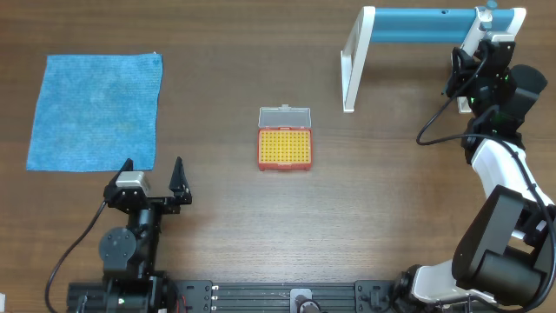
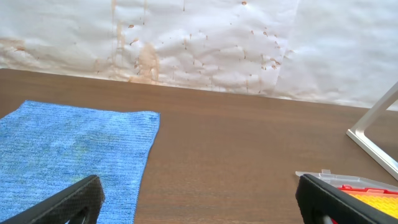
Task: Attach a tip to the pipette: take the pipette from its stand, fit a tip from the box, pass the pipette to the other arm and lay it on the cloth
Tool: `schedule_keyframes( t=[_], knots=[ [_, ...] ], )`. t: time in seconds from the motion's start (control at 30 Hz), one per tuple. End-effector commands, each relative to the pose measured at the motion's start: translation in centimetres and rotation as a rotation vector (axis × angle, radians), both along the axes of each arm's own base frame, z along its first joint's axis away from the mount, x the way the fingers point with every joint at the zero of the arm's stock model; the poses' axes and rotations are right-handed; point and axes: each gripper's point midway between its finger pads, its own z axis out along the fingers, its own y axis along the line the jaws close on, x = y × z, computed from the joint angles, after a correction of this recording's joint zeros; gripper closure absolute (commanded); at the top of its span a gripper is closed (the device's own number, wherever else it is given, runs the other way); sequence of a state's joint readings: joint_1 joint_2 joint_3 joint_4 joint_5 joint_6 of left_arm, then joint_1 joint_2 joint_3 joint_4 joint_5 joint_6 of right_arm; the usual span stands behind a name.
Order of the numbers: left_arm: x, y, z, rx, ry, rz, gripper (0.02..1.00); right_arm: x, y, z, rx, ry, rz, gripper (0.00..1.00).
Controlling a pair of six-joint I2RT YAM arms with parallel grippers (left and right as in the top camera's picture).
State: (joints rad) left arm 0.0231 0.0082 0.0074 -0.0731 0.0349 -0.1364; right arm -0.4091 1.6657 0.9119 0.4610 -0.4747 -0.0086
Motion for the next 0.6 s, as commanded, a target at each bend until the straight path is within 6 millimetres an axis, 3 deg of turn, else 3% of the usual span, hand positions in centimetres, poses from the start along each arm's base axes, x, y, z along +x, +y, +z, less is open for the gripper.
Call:
schedule_keyframes(
  t=[0.03, 0.23, 0.37, 0.43, 0.47, 0.53, 0.6],
  knots=[
    [0.0, -0.3, -0.1, -0.007, 0.004, -0.016, 0.02, 0.5, 0.3, 1.0, -0.007, -0.023, 0.012, 0.919],
    [0.0, -0.3, -0.1, -0.007, 0.004, -0.016, 0.023, -0.5, 0.7, 5.6, -0.048, -0.115, 0.012, 0.917],
    [0.0, -0.3, -0.1, -0.007, 0.004, -0.016, 0.023, -2.2, 2.0, 10.7, -0.072, -0.218, 0.048, 0.921],
    [0.0, -0.3, -0.1, -0.007, 0.004, -0.016, 0.023, -4.2, 6.2, 14.2, -0.011, -0.29, 0.219, 0.928],
    [0.0, -0.3, -0.1, -0.007, 0.003, -0.016, 0.02, -5.6, 10.0, 16.1, 0.018, -0.324, 0.361, 0.923],
    [0.0, -0.3, -0.1, -0.007, 0.004, -0.016, 0.023, -7.9, 17.0, 17.9, 0.08, -0.381, 0.577, 0.923],
    [0.0, -0.3, -0.1, -0.007, 0.004, -0.016, 0.02, -11.0, 25.2, 17.4, 0.174, -0.441, 0.794, 0.923]
  ],
)
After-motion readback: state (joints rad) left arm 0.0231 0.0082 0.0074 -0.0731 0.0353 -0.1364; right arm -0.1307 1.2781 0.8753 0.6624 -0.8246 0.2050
